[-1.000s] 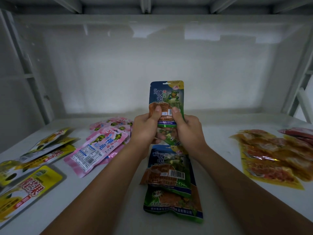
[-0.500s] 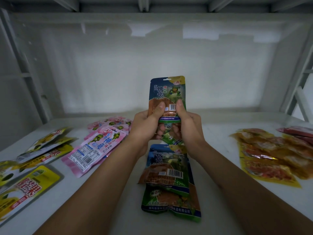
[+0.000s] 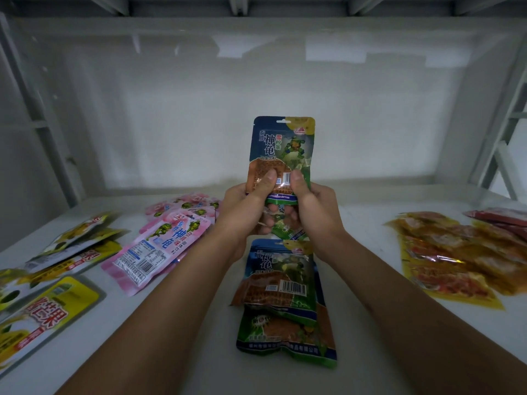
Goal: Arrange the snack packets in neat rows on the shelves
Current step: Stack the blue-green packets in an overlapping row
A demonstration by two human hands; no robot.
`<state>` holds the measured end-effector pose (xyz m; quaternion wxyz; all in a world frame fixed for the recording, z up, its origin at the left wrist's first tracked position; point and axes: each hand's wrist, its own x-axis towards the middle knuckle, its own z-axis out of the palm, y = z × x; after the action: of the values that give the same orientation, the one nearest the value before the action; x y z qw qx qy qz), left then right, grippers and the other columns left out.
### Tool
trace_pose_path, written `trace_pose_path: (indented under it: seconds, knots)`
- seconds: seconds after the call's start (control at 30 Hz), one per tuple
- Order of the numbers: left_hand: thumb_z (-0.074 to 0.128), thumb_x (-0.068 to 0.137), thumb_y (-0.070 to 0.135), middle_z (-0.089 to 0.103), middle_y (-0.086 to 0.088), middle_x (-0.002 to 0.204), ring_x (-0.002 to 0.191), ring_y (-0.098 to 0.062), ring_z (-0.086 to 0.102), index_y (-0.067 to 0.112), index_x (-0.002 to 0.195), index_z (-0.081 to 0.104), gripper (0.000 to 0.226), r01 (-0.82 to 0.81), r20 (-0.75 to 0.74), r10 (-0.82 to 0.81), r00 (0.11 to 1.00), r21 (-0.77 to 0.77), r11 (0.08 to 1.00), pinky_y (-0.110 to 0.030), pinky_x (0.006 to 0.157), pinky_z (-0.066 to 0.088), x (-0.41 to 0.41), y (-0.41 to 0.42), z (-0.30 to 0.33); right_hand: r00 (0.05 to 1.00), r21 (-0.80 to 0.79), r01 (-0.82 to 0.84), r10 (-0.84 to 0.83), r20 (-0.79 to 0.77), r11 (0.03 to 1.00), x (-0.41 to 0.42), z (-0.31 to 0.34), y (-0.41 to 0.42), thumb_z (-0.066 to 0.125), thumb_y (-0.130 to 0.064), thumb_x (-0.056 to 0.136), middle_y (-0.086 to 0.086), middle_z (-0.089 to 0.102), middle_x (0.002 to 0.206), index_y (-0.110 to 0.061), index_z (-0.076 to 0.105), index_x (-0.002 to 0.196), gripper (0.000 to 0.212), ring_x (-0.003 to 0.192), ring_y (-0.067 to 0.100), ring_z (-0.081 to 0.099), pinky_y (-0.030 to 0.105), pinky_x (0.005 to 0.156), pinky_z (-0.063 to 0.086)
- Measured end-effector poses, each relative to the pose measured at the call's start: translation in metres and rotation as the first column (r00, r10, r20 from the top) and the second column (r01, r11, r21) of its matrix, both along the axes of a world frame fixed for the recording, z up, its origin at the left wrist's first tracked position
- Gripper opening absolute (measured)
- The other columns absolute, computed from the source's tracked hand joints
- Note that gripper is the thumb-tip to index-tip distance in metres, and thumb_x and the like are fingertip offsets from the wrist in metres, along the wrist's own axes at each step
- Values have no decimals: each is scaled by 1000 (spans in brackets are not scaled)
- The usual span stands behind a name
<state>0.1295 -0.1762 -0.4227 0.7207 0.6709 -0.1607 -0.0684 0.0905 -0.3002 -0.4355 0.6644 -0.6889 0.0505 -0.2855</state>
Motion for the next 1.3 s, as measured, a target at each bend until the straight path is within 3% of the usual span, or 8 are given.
trace_pose_path:
  seconds: [0.2, 0.3, 0.43, 0.7, 0.83, 0.97, 1.13, 1.3]
  knots:
    - [52, 108, 42, 71, -3, 80, 53, -14, 56, 14, 109, 70, 33, 36, 7, -36, 999, -4, 999, -28, 52, 50, -2, -2, 2, 1000, 135, 24, -25, 5, 991, -4, 3, -1, 58, -51, 102, 3, 56, 54, -8, 68, 78, 51, 43, 13, 47, 22, 45, 38]
    - [52, 108, 44, 70, -1, 74, 51, -13, 55, 15, 103, 70, 35, 3, 49, -4, 999, 12, 1000, -29, 54, 48, -5, -3, -2, 998, 119, 56, -57, 5, 991, -4, 3, -2, 62, -58, 97, 4, 52, 51, -10, 58, 62, 60, 42, 13, 46, 22, 47, 39]
    - [55, 107, 44, 64, 2, 64, 48, -11, 52, 15, 94, 67, 34, -26, 55, 26, 998, 2, 1000, -28, 53, 45, -3, -1, -2, 999, 61, 38, -40, 33, 997, -1, -1, -1, 71, -49, 95, 8, 52, 52, -11, 58, 54, 58, 45, 17, 45, 29, 52, 40]
    - [59, 105, 42, 58, 0, 59, 49, -12, 50, 14, 76, 60, 41, -28, 63, 30, 998, -28, 999, -26, 49, 46, -1, 0, -3, 998, 129, -54, 50, 31, 990, 0, 1, 1, 68, -44, 99, 4, 54, 51, -10, 60, 65, 49, 44, 14, 41, 29, 51, 35]
    - [59, 105, 41, 64, -2, 66, 50, -14, 53, 14, 86, 66, 34, -35, 71, 38, 997, -38, 999, -27, 50, 48, -2, -1, 0, 997, 134, -75, 73, 21, 988, -1, 1, 2, 61, -46, 102, 4, 52, 51, -12, 62, 66, 49, 44, 15, 40, 29, 51, 33]
    - [60, 105, 32, 75, -9, 85, 63, -15, 66, 11, 101, 73, 25, -53, -21, 52, 998, -104, 993, -30, 57, 57, 0, -4, 2, 999, 51, -47, 47, -14, 998, 0, 1, 0, 57, -45, 105, 6, 51, 50, -10, 57, 62, 56, 44, 16, 42, 28, 50, 35]
    - [60, 106, 21, 73, -6, 83, 64, -10, 64, 6, 107, 74, 21, -30, 9, 32, 999, -152, 988, -23, 60, 56, 3, -4, -3, 999, 30, 38, -38, 8, 999, 1, -2, -1, 59, -39, 104, 7, 62, 59, -6, 71, 84, 41, 53, 18, 55, 28, 53, 44]
    - [62, 104, 18, 71, -4, 73, 57, -11, 59, 4, 107, 73, 18, -16, -40, 10, 999, -150, 989, -26, 57, 54, 1, -2, 0, 999, 66, 27, -30, 45, 997, 5, -3, -2, 58, -29, 106, 24, 74, 90, -5, 73, 102, 28, 69, 25, 66, 38, 67, 52]
